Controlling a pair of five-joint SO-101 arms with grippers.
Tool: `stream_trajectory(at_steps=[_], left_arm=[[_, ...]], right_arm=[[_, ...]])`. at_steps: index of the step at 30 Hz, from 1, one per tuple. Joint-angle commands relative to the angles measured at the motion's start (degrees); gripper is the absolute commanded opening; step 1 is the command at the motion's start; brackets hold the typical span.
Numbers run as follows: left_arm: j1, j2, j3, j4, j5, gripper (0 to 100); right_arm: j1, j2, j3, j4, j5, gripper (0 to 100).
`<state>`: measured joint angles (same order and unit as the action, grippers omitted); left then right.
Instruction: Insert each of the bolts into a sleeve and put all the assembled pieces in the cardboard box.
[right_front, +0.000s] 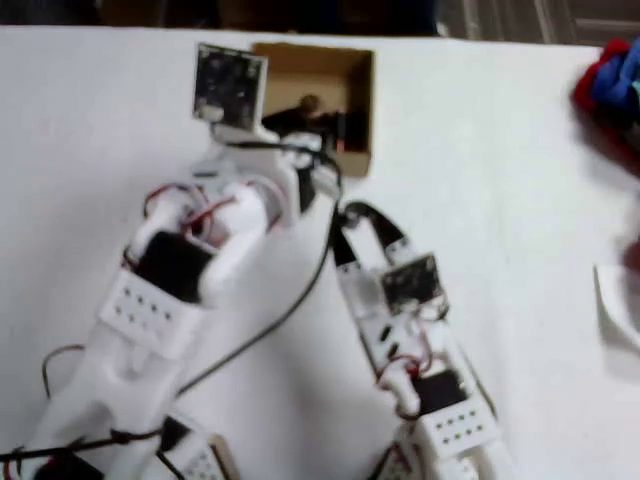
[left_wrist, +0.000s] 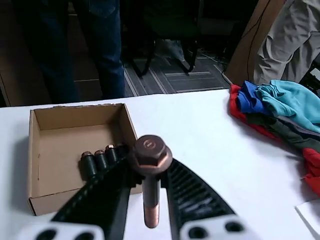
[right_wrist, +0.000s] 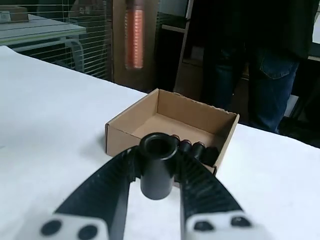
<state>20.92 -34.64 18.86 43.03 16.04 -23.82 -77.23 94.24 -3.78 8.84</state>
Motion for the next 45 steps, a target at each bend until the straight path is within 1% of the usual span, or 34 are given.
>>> stream_trajectory(at_steps=[1,6,11,18,25,32,35,45], left_arm=[[2.4,-0.1,0.8,-1.8,0.5,3],[6.4,-0.2,0.5,-1.7,0.2,3],[6.5,-0.1,1.9,-1.8,0.2,3],[6.6,-0.1,7.3,-5.4,0.2,3],[6.7,0.0,8.0,-5.1,0.2,3],[10.5,4.2,7.9,-5.1,0.2,3],[10.8,5.5,7.9,-5.3,0.1,3],[10.5,5.8,7.8,-4.8,0.1,3]], right_arm=[[-0.2,-0.8,-0.8,-1.5,0.0,2.1],[-0.2,-0.8,-0.4,-1.3,0.0,2.1],[-0.2,-0.8,-0.4,-1.3,0.0,2.1],[-0.2,-0.8,-0.4,-1.2,0.0,2.1],[-0.2,-0.8,-0.4,-1.2,0.0,2.1],[-0.1,-0.8,-0.4,-1.2,0.0,2.1],[-0.1,-0.8,-0.4,-1.2,0.0,2.1],[4.5,-0.8,-0.4,-1.2,0.0,2.1]])
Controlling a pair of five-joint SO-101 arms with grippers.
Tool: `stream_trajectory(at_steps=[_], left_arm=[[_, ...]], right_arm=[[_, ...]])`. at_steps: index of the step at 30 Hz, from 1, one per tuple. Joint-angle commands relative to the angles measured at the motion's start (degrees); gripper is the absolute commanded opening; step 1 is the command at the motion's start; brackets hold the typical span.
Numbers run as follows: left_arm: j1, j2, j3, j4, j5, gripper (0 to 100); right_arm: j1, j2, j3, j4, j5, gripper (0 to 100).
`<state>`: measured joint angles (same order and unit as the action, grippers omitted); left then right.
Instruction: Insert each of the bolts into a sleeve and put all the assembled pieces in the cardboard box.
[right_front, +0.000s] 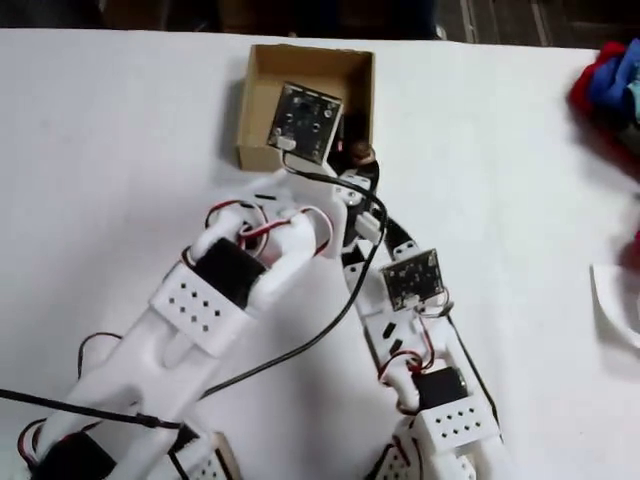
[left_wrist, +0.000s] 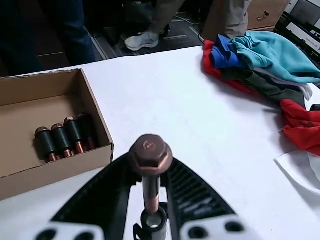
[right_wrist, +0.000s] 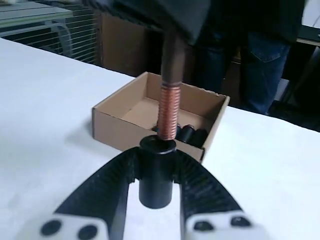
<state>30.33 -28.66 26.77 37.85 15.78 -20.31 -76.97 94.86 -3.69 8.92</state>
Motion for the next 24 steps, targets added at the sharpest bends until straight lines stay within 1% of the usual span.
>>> stream_trajectory(at_steps=[1,9,17,24], left_arm=[[1.1,-0.2,-0.1,0.4,0.4,3],[2.3,0.0,-0.3,1.4,0.4,3],[1.8,-0.4,-0.5,2.1,0.4,3],[1.1,-4.2,-1.7,5.9,0.4,3]], right_arm=[[1.1,-1.1,-1.0,-1.3,-0.1,2.1],[1.2,-1.1,-1.0,-1.3,-0.2,2.1],[1.3,-1.1,-1.0,-1.3,-0.2,2.1],[1.3,-1.1,-1.0,-1.3,-0.3,2.1]])
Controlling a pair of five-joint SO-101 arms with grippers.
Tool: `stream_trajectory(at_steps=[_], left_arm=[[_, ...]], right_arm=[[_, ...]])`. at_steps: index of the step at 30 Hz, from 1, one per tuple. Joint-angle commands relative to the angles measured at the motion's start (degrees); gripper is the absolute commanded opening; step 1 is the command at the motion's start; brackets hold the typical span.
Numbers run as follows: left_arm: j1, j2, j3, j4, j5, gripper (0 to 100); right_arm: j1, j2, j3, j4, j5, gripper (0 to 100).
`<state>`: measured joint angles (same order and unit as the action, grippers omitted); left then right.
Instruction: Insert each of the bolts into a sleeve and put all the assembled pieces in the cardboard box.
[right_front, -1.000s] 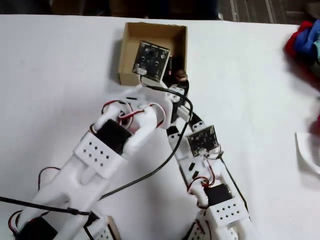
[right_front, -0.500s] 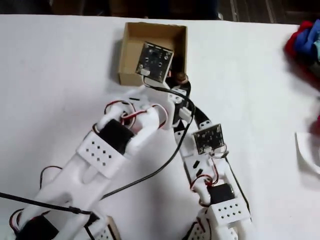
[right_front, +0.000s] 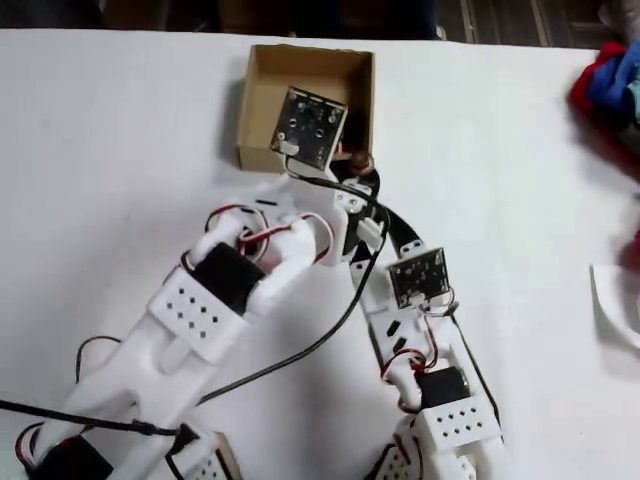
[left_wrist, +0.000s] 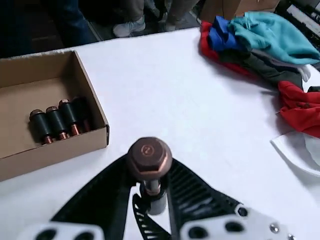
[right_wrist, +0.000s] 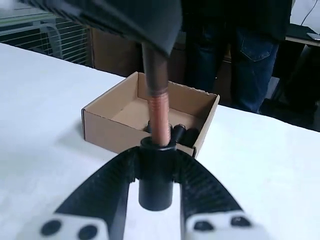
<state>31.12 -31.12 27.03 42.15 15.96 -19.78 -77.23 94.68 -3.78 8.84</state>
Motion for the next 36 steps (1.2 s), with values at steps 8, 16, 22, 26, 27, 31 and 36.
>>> stream_trajectory(at_steps=[8,16,22,26,27,31,36], left_arm=[[-0.7,-1.6,-1.8,1.5,0.2,3],[-1.0,4.8,0.3,-2.2,0.3,3],[-0.9,6.3,-5.3,1.3,0.3,4],[-1.0,6.3,-7.0,4.5,0.3,14],[-1.0,6.3,-7.1,4.9,0.3,16],[-1.1,6.3,-7.2,4.9,0.3,15],[-3.3,6.2,-7.3,5.5,0.2,15]], right_arm=[[0.7,-0.8,-1.1,-1.3,-0.2,2.1],[0.7,-0.8,-1.3,-1.5,-0.3,2.1],[0.7,-0.8,-1.3,-1.4,-0.3,2.1],[0.7,-0.8,-1.3,-1.5,-0.3,2.1],[0.7,-0.8,-1.3,-1.5,-0.3,2.1],[0.7,-0.8,-1.3,-1.4,-0.1,2.1],[2.2,-0.8,-1.2,-1.3,-0.1,2.1]])
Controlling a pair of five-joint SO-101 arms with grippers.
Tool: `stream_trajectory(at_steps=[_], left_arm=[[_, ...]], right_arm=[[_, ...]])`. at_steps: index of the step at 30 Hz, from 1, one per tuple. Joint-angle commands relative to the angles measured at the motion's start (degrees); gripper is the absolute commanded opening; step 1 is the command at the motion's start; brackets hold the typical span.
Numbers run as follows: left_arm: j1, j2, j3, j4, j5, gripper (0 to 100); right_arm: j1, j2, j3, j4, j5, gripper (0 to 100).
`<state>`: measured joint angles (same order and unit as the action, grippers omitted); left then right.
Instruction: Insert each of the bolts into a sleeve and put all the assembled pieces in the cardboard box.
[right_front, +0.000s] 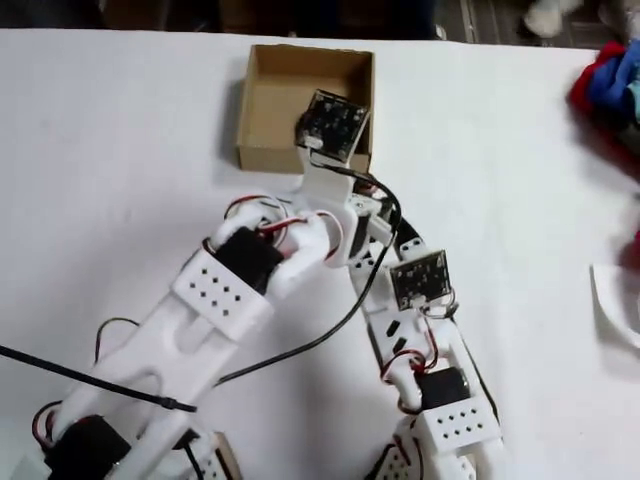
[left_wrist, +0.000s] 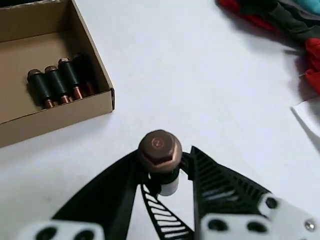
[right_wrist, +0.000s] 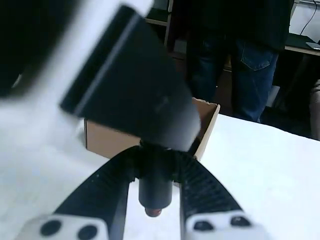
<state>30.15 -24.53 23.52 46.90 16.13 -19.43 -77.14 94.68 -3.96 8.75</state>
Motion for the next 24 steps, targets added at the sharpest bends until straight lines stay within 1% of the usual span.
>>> stream_trajectory(at_steps=[1,5,9,13,16,19,21,24], left_arm=[[-3.3,-0.4,-3.9,1.7,0.0,15],[-5.6,-0.4,-3.9,3.9,0.0,15],[-5.5,-0.4,-5.2,4.4,-2.6,15],[-5.2,-0.4,-8.7,6.7,-3.1,15],[-5.9,-0.4,-9.5,6.7,-3.2,15],[-9.2,-0.4,-9.7,6.3,-3.2,15],[-12.6,-0.4,-9.7,6.3,-3.3,15],[-18.5,-0.4,-9.1,6.8,-3.3,15]], right_arm=[[2.3,-0.9,-1.2,-1.2,0.0,2.1],[3.5,-0.9,-1.2,-1.3,0.0,2.1],[3.2,-0.9,-1.2,-1.3,0.0,2.1],[3.3,-0.9,-1.2,-1.1,0.0,2.1],[3.5,-0.9,-1.2,-1.1,0.0,2.1],[3.7,-0.9,-1.1,0.1,-0.3,2.1],[3.8,-0.9,-2.2,3.7,-1.1,2.1],[4.7,0.9,-7.2,11.0,-5.2,2.1]])
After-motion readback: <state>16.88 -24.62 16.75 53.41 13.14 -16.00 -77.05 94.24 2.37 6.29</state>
